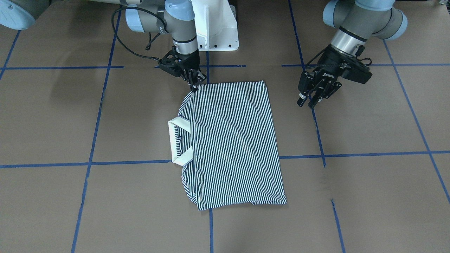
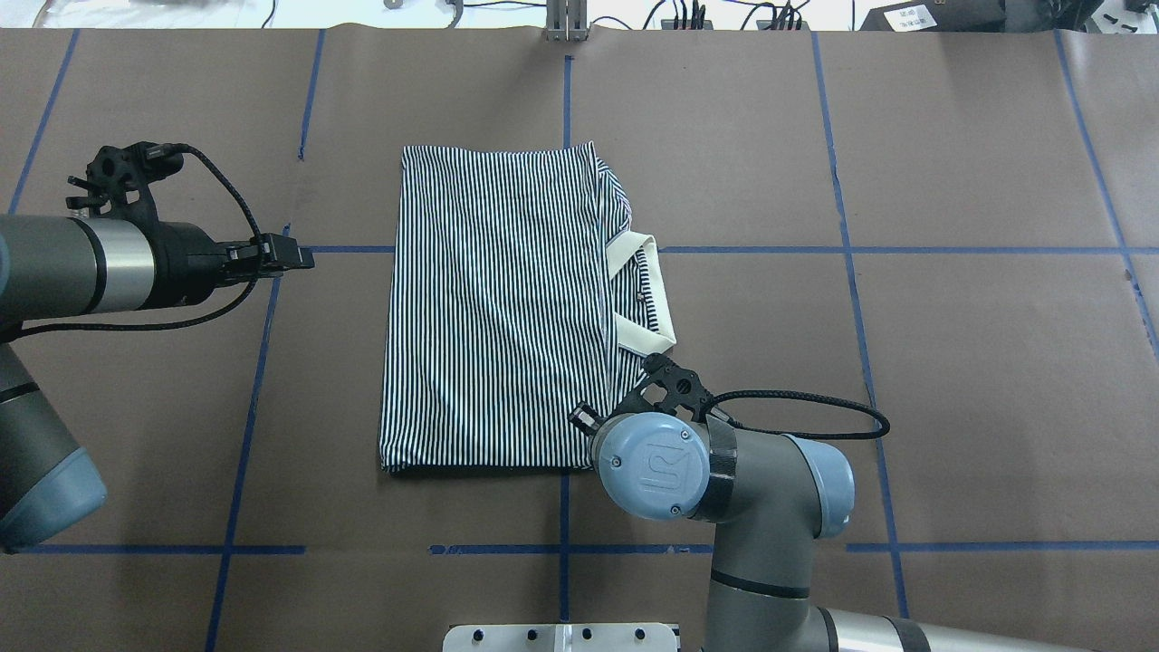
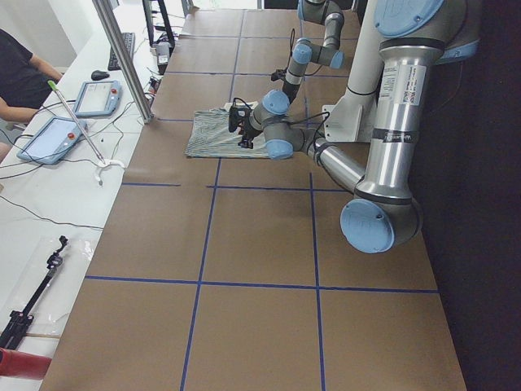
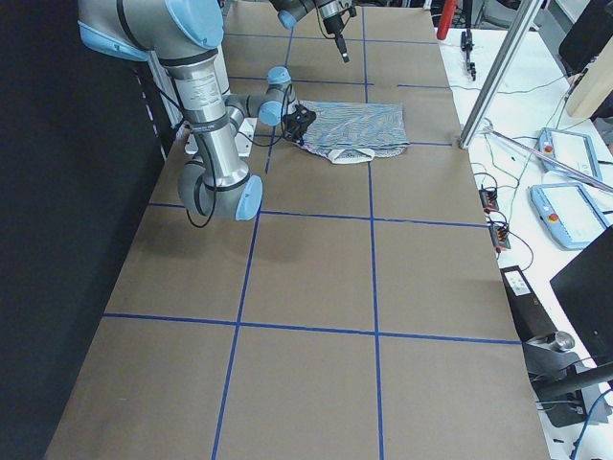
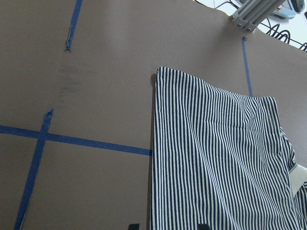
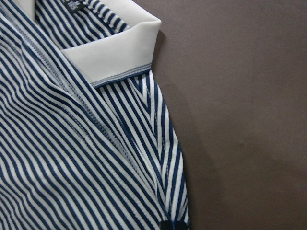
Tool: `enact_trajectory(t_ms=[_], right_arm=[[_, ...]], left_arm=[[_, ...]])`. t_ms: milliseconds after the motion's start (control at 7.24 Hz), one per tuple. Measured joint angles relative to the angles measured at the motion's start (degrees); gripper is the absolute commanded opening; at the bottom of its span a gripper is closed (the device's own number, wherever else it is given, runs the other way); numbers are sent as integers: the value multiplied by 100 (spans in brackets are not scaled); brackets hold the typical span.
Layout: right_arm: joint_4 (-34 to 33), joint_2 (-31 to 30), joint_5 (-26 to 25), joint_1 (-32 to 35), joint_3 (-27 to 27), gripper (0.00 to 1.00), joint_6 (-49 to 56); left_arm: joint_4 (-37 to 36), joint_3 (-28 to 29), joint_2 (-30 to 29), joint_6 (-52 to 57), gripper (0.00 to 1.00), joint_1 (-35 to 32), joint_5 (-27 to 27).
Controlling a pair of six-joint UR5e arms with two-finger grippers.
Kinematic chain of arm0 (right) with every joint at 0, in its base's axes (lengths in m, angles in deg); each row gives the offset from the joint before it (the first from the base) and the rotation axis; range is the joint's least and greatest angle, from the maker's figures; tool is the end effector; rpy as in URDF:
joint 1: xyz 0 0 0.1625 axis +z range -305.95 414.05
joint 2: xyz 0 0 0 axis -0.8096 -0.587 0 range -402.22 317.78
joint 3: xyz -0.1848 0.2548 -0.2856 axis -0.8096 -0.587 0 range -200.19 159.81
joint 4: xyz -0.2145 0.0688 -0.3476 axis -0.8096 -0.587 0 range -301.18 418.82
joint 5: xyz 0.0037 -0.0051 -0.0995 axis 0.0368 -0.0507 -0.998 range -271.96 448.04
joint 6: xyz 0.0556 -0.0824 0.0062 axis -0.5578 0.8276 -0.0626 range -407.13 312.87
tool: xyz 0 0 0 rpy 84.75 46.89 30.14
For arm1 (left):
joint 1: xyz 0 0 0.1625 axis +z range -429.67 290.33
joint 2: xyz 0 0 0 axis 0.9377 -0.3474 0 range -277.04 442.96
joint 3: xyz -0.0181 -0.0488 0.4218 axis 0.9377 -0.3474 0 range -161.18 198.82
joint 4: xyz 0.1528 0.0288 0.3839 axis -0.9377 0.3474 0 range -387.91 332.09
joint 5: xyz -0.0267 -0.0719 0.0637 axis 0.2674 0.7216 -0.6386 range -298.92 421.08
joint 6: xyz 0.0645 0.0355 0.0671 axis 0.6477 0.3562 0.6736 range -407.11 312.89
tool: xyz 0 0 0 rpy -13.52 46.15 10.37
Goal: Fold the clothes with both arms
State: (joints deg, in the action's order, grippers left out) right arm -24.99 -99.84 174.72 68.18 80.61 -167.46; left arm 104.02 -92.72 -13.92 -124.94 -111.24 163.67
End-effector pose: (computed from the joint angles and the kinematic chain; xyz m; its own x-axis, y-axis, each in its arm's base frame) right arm -0.6002 -0.2945 0.2421 0.4006 0.6205 0.6742 -0.5659 0.7462 -0.3506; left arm 0.3157 -0.4290 0.3366 0.3503 -0.0354 -0.9360 0.4298 0.8940 0.1270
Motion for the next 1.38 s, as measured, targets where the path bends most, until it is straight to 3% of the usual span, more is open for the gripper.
enact_trajectory(t_ms=[415, 967, 1382], right_arm=[[-7, -247, 37, 41, 400, 0, 25], [-10, -448, 38, 38, 631, 0, 23], [-13, -452, 50, 38, 634, 0, 38]], left_arm=[[-290, -385, -86, -905, 51, 356, -107], [-1037, -547, -89, -2731, 53, 2271, -1635], [-1378, -349, -150, -2975, 53, 2862, -2014]])
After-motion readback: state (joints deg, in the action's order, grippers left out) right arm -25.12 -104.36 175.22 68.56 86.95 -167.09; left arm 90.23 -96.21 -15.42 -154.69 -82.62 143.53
